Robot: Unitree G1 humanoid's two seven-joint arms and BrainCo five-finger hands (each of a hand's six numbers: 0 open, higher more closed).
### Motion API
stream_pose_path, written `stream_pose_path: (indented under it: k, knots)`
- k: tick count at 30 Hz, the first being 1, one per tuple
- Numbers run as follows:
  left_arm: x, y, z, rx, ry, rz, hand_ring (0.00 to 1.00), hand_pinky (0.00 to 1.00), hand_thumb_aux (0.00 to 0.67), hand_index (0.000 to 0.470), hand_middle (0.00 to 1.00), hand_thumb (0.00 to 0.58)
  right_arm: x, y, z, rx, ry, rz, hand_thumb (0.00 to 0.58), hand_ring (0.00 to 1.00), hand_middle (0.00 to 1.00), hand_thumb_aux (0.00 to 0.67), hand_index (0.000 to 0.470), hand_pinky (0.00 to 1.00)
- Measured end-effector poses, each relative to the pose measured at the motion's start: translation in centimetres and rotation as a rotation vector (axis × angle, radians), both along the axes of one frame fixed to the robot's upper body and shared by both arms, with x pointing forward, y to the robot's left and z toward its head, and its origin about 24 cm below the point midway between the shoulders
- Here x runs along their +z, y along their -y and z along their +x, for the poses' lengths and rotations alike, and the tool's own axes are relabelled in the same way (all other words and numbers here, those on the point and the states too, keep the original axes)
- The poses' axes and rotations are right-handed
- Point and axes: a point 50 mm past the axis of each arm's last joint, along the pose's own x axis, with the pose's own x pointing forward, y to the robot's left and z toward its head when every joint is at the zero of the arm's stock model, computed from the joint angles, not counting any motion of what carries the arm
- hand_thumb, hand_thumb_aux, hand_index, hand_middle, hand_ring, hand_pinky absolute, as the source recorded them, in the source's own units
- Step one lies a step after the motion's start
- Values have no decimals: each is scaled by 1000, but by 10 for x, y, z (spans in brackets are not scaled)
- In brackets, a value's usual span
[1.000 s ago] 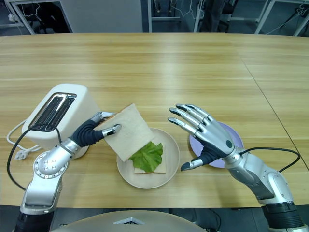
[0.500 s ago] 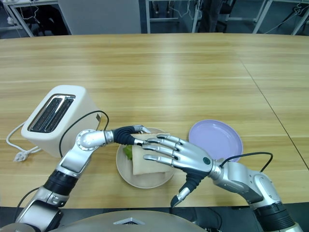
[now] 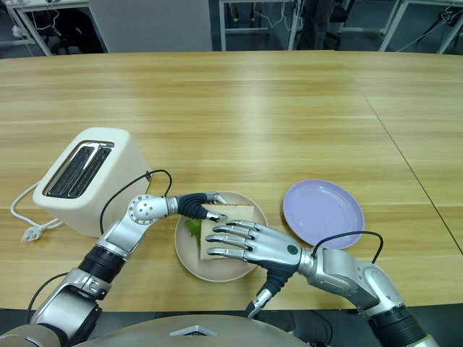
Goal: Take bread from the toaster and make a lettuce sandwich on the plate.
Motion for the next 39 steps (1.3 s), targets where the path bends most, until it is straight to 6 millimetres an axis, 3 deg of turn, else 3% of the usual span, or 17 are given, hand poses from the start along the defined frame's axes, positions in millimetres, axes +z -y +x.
stream_pose_path:
  k: [4,16,28,39]
  knots:
    - [10,-2,2,7,19,-27,1000,1000,670,460,1000,580,-2,1,0,-3,-10,-9,0,0,0,0,0,0]
    - [15,-15,13,73,-2,-46,1000,1000,670,460,1000,580,-6,2,2,-31,-29,-25,0,0,0,0,0,0]
    - [-15,-13,11,105,-92,-25,1000,1000,670,460,1000,580,-18,-6,15,-94,-60,-66,0,0,0,0,0,0]
    - [-29,-10,9,96,-92,23,1000,1000,670,460,1000,580,-35,-11,20,-101,-147,-220,0,0,0,0,0,0]
